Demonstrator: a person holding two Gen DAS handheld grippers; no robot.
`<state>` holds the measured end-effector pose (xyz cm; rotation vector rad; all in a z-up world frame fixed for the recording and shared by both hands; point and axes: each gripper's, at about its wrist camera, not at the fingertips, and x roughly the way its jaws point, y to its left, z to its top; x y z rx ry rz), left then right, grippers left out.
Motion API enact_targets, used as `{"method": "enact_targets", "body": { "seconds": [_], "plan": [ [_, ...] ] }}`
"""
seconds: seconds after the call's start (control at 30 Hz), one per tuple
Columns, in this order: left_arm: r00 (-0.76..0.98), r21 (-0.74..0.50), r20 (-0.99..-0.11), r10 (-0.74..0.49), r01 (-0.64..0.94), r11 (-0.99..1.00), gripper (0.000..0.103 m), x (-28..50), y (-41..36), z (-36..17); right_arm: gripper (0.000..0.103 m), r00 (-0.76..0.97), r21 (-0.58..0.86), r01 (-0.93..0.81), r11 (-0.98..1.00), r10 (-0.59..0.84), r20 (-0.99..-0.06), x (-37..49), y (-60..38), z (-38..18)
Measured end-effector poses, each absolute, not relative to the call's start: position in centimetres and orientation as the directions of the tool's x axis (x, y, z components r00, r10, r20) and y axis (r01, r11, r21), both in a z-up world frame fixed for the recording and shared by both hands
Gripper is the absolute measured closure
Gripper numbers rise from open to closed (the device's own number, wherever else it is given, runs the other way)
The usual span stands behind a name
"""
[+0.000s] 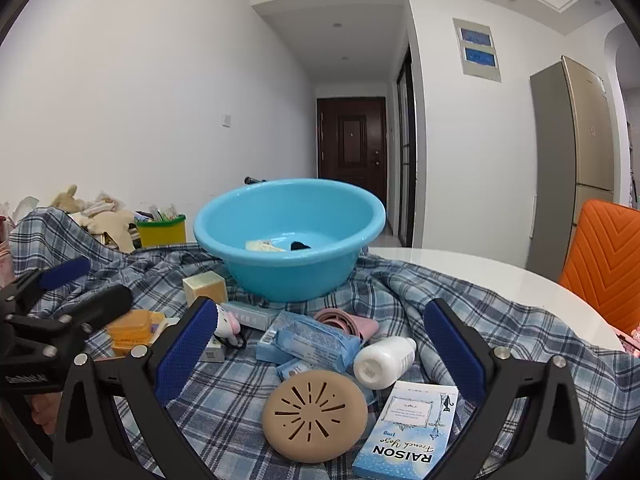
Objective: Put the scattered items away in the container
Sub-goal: 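Lift both tools away from the basin back over the item pile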
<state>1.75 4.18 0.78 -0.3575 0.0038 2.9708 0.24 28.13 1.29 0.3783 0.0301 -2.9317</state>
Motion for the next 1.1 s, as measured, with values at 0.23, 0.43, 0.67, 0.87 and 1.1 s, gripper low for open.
{"method": "enact_targets", "body": {
  "seconds": [0.23, 0.43, 0.67, 0.87, 1.1],
  "plan": [
    [-0.958, 0.014, -0.284, 0.046, -0.052, -0.999, 0.0, 0.9, 4.2, 0.4, 0.0, -0.944, -0.055, 0.09, -0.994, -0.067, -0.324, -0.7, 27.3, 0.8],
    [-0.958, -0.007, -0.286, -0.005, 0.008, -1.0, 0.0, 0.8, 3.4, 0.1, 0.0, -0.951, -0.011, 0.017, -1.0, -0.012, -0.31, -0.2, 28.6, 1.0],
    [-0.958, -0.004, -0.285, 0.002, 0.0, -1.0, 0.0, 0.7, 3.1, 0.0, 0.0, -0.948, -0.043, 0.045, -0.998, -0.029, -0.316, -0.4, 27.9, 1.0],
    [-0.958, 0.011, -0.287, -0.006, 0.003, -1.0, 0.0, 0.7, 3.3, 0.0, 0.0, -0.951, -0.014, 0.035, -0.999, -0.029, -0.307, -0.2, 28.5, 1.0],
    [-0.958, 0.014, -0.287, -0.009, 0.005, -1.0, 0.0, 0.7, 3.2, 0.1, 0.0, -0.95, -0.014, 0.039, -0.999, -0.032, -0.312, -0.4, 28.4, 1.0]
  ]
}}
